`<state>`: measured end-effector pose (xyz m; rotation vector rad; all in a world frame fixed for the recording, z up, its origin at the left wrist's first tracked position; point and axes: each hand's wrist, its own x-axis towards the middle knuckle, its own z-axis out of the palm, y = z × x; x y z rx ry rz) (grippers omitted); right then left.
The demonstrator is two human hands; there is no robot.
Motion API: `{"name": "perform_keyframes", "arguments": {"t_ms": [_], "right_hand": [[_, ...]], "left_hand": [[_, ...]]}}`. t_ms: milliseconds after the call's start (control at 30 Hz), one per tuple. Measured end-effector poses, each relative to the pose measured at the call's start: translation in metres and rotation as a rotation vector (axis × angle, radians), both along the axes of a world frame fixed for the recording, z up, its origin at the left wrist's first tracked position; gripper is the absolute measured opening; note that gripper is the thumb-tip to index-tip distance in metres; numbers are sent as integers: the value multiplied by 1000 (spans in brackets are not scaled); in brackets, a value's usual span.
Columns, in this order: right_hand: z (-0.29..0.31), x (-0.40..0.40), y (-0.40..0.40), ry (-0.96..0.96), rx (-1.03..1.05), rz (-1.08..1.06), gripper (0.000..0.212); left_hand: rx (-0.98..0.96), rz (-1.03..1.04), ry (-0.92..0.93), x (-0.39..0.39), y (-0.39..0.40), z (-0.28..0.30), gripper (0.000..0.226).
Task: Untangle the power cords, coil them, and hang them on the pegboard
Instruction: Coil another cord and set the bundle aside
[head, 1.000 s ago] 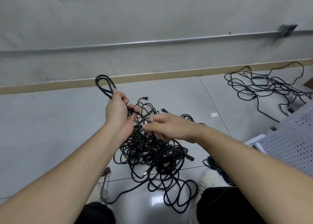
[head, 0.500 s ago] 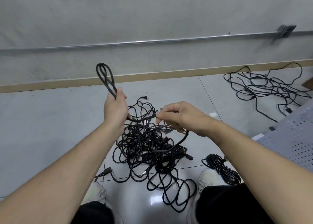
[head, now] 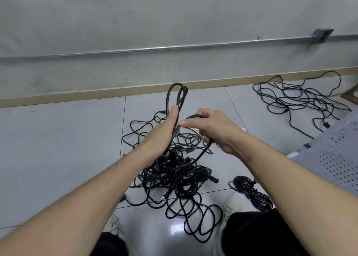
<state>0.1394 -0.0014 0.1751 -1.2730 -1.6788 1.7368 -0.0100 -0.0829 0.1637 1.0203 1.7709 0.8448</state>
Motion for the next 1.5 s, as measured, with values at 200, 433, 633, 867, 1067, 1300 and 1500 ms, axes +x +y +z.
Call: {"name": "perform_keyframes", "arguments": {"t_ms": [200, 433, 633, 867, 1067, 1300, 1500], "right_hand": [[2, 4, 6, 145, -262, 31, 31], [6, 12, 6, -111, 201, 84, 24], [11, 5, 4, -52, 141, 33, 40], [1, -3, 1, 75, 342, -182, 11], [0, -6, 1, 262, 161, -253, 32], [-5, -4, 8, 187, 143, -211, 36], [0, -1, 9, 428, -36, -97, 22]], "left_hand": [[31, -199, 57, -11, 1, -9, 45], [2, -86, -27, -21, 0, -15, 48], [-47, -37, -73, -22, 0, -13, 46], [-112, -294, 123, -14, -7, -9, 65], [-27, -291, -3, -13, -10, -10, 64], [-17, -338, -121, -20, -14, -6, 56], [-8, -211, -410, -16, -11, -4, 46]]}}
